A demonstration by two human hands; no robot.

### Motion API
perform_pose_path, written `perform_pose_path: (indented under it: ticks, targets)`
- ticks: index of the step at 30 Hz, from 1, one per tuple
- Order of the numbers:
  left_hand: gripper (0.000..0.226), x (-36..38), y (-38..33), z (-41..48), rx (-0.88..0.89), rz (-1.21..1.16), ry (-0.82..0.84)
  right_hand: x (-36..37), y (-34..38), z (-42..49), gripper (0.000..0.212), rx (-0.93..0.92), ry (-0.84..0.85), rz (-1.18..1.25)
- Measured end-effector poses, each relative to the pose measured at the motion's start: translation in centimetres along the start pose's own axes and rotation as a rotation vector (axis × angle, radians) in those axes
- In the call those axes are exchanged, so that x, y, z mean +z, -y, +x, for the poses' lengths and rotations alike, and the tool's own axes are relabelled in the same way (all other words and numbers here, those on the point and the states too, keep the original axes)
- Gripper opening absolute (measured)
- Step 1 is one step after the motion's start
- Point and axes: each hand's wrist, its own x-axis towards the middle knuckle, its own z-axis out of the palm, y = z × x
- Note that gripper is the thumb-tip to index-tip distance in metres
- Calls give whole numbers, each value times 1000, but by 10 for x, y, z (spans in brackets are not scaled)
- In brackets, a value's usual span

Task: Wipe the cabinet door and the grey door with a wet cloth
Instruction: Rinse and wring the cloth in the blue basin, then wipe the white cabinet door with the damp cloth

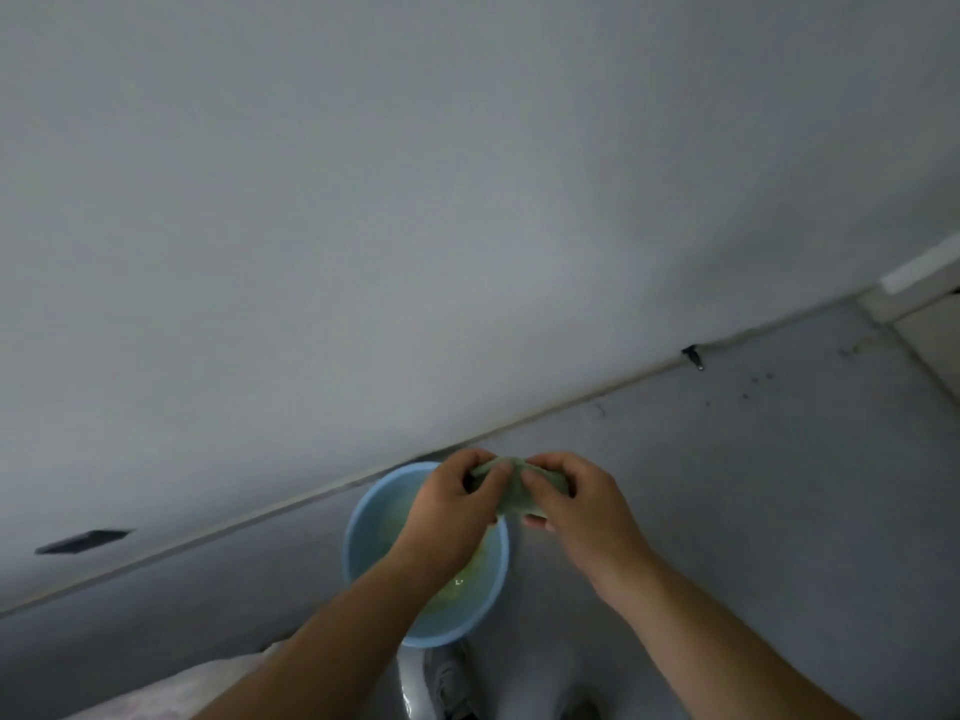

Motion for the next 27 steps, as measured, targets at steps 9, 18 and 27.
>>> perform_pose_path:
  ticks: [9,18,27]
  targets:
    - [16,198,-186,-5,127,4,431,-230,87,-81,2,-59,-442,245]
    - [18,490,-336,-22,253,178,725,-516,107,-132,9,-79,-769,441]
    - [17,721,-445,-28,352,257,1024,-734,122,-152,7,-94,-1052,480]
